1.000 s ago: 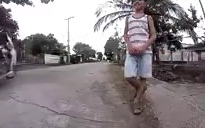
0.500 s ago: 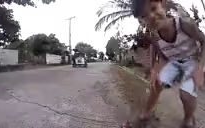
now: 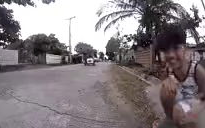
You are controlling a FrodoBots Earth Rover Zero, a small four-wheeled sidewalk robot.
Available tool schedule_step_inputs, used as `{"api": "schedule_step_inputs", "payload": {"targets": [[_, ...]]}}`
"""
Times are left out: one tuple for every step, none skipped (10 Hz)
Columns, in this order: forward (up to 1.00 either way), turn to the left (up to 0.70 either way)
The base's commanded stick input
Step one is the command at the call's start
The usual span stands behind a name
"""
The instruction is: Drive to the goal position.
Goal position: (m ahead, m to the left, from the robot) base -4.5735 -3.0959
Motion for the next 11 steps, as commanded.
{"api": "schedule_step_inputs", "payload": {"targets": [[0.16, 0.0], [0.0, 0.0], [0.0, 0.0], [0.0, 0.0], [0.0, 0.0], [0.0, 0.0], [0.0, 0.0], [0.0, 0.0], [0.0, 0.0], [0.0, 0.0], [0.0, 0.4]]}}
